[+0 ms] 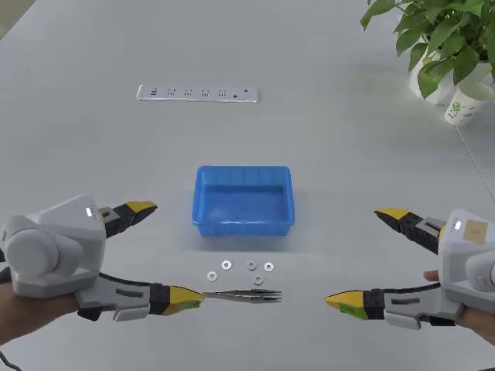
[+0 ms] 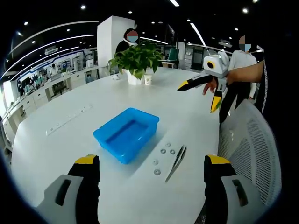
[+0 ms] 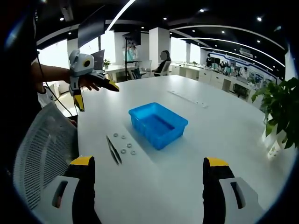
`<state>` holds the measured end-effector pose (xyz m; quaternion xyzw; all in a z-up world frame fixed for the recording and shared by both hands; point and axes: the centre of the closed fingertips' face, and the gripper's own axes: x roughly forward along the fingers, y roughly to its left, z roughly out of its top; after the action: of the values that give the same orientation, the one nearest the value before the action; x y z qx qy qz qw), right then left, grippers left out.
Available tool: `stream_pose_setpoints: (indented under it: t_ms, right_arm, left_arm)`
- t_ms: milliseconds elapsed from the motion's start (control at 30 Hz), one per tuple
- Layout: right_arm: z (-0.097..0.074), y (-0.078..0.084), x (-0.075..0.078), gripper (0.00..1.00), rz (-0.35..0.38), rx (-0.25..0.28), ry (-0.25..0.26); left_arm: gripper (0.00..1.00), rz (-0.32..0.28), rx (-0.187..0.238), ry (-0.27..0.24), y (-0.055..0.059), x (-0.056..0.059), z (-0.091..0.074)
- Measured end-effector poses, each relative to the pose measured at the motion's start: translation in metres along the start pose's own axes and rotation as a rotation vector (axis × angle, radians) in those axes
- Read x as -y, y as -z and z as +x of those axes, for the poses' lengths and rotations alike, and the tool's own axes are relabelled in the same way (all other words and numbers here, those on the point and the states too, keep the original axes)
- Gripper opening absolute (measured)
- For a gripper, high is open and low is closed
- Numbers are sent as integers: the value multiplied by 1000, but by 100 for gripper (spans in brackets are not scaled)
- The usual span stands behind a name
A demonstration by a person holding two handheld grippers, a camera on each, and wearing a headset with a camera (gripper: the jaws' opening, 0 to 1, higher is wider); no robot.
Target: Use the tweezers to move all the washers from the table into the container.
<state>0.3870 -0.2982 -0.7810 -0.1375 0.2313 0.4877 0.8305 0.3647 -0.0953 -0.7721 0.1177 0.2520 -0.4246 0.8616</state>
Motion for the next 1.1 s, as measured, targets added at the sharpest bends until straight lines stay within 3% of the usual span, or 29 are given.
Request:
stream_pose_setpoints:
  t_ms: [1100]
  right_arm:
    - [-1,2,0,97,-21,-17,-3]
  left_arm:
    - [99,17,-6,-5,-1,-1,-1]
